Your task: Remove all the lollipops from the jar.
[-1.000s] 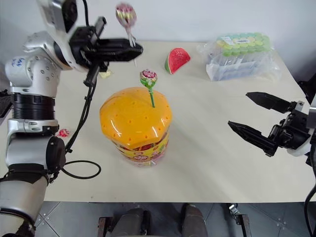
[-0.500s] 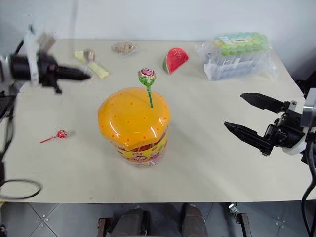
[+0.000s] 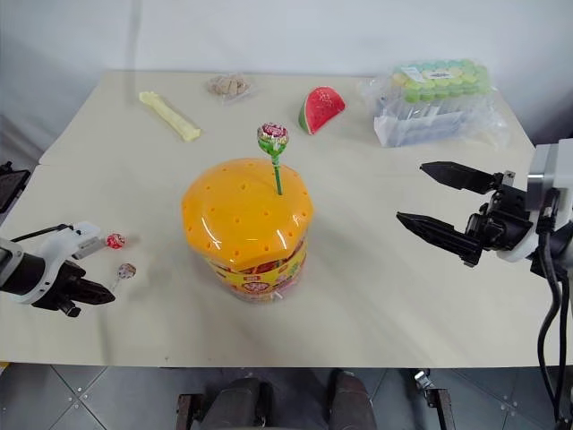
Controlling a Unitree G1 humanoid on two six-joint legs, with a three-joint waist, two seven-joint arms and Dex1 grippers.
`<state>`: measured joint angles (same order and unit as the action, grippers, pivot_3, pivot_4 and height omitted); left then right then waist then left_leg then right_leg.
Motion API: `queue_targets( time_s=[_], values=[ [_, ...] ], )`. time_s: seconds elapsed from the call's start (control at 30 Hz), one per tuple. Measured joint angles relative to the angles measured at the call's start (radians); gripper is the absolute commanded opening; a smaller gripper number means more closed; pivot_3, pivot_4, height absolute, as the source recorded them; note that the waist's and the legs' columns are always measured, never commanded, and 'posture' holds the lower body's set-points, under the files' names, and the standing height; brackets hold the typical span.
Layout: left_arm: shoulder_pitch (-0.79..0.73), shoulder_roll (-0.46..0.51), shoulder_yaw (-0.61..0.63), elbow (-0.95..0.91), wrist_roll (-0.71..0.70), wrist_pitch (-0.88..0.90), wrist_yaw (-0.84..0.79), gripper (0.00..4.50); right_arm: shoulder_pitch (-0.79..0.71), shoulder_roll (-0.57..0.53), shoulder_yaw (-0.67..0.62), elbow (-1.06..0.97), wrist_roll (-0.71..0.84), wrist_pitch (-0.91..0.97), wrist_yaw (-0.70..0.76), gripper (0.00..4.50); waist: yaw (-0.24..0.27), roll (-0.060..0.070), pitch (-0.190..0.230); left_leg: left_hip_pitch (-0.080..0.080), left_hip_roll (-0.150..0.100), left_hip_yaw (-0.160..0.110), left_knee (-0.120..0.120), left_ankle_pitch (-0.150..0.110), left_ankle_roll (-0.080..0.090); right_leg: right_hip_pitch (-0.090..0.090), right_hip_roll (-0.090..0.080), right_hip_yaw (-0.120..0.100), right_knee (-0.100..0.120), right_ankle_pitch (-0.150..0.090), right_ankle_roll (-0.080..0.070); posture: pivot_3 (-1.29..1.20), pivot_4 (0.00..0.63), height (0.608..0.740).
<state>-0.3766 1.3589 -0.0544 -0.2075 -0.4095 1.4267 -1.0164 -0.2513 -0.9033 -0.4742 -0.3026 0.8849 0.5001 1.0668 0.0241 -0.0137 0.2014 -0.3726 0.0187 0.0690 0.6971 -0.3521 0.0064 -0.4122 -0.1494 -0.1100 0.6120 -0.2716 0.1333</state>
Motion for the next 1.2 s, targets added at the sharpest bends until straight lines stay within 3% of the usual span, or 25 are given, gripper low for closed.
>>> queue_targets(
  time_s=[0.03, 0.07, 0.5, 0.77, 0.9, 1.0, 1.2],
  values=[
    [0.006, 0.002, 0.009, -0.006, -0.002, -0.001, 0.005, 0.03, -0.003, 0.000, 0.001, 0.003, -0.001, 0.000, 0.002, 4.50, 0.000, 0.000, 0.000, 0.000, 0.000, 0.000, 0.000, 0.000, 0.000, 0.000, 0.000, 0.000, 0.000, 0.000, 0.000, 0.00, 0.150, 0.740],
    [0.013, 0.002, 0.017, -0.012, -0.004, -0.002, 0.015, 0.51, -0.009, 0.000, 0.002, 0.007, -0.002, 0.000, 0.004, 4.50, -0.001, 0.000, 0.000, 0.000, 0.000, 0.001, 0.000, 0.000, 0.000, 0.000, 0.000, 0.000, 0.000, 0.000, 0.000, 0.00, 0.150, 0.740],
    [0.026, 0.097, 0.093, -0.054, -0.060, -0.076, 0.000, 4.34, -0.037, -0.026, 0.011, 0.037, -0.022, 0.002, 0.044, 4.50, -0.001, 0.000, 0.000, 0.000, 0.000, 0.002, 0.000, -0.001, 0.000, -0.001, 0.000, 0.000, 0.000, 0.000, 0.000, 0.00, 0.150, 0.740],
    [-0.121, 0.042, 0.271, 0.029, -0.135, -0.213, -0.050, 4.46, -0.073, -0.076, 0.011, 0.038, -0.033, 0.040, 0.042, 4.50, -0.002, 0.003, 0.001, 0.000, 0.001, 0.003, 0.000, -0.001, 0.000, -0.001, 0.001, 0.001, 0.000, 0.000, 0.000, 0.00, 0.150, 0.740],
    [-0.149, -0.198, 0.443, 0.108, -0.231, -0.410, -0.106, 4.46, -0.097, -0.084, 0.056, 0.020, -0.025, 0.097, 0.010, 4.50, -0.002, 0.003, 0.001, -0.001, 0.002, 0.004, 0.001, -0.001, 0.000, -0.002, 0.001, 0.001, 0.001, 0.000, 0.000, 0.00, 0.150, 0.740],
    [-0.149, -0.328, 0.535, 0.186, -0.320, -0.593, -0.266, 4.46, -0.164, -0.072, 0.109, -0.012, -0.004, 0.134, -0.023, 4.50, -0.009, 0.003, 0.001, 0.000, 0.002, 0.005, 0.001, -0.001, -0.001, -0.002, 0.001, 0.001, 0.001, 0.000, 0.000, 0.00, 0.150, 0.740],
    [-0.182, -0.410, 0.535, 0.290, -0.387, -0.790, -0.485, 4.46, -0.313, -0.017, 0.203, -0.032, 0.040, 0.187, -0.070, 4.50, -0.013, 0.003, 0.001, 0.000, 0.002, 0.005, 0.002, -0.001, -0.001, -0.002, 0.001, 0.001, 0.000, 0.000, 0.000, 0.00, 0.150, 0.740]
  ],
)
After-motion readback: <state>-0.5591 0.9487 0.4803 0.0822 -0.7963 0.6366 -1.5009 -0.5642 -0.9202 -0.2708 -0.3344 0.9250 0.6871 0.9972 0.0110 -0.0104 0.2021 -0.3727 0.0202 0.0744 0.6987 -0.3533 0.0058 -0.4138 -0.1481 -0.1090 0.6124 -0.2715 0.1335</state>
